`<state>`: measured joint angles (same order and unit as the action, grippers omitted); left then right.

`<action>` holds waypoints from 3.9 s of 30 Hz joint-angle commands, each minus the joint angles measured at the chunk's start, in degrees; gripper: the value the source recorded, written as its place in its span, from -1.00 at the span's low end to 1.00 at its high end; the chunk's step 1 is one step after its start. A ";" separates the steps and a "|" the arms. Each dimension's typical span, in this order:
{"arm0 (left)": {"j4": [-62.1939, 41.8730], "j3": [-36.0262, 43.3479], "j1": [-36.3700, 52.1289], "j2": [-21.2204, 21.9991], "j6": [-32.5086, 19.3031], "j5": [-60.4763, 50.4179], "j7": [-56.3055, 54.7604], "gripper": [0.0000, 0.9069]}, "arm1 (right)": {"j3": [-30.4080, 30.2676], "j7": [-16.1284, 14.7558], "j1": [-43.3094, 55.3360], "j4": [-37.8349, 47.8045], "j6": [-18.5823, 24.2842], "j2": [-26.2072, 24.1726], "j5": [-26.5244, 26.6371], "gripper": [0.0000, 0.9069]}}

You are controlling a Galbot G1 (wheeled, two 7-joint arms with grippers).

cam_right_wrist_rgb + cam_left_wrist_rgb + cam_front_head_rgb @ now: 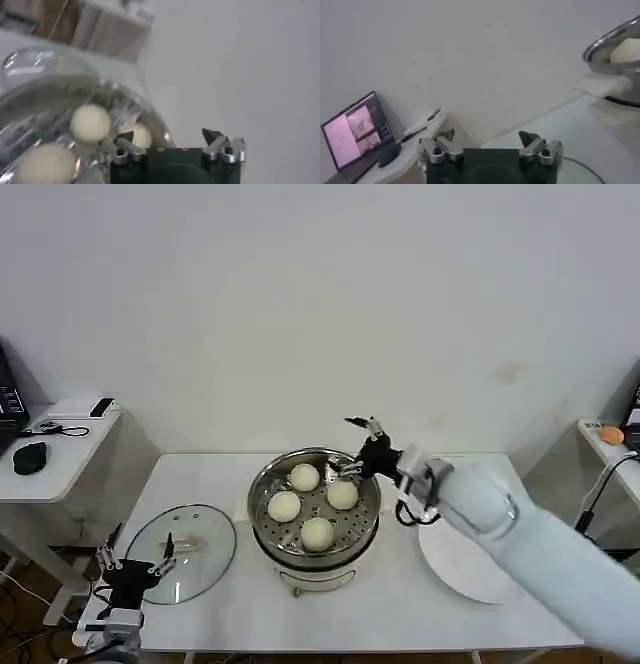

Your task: Take steamed baozi put them in steamer then cover it.

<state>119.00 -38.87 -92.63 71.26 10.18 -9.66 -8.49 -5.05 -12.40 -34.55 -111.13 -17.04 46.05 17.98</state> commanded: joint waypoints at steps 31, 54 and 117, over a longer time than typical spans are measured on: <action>-21.68 8.95 5.89 -8.98 -9.46 -56.77 -4.40 1.00 | 64.52 1.48 -63.15 -9.41 32.03 41.59 -7.87 1.00; -32.44 11.73 17.87 -12.11 -8.27 -54.32 -1.27 1.00 | 62.85 0.25 -62.82 -8.40 31.94 43.87 -9.88 1.00; -5.27 5.66 17.52 -20.74 4.36 -49.49 11.58 -1.00 | 58.05 -1.25 -62.18 -6.14 30.82 42.37 -11.38 1.00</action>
<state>102.48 -32.50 -74.14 53.81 9.43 -63.51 -2.61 53.40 -13.57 -96.66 -117.61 13.85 88.67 7.02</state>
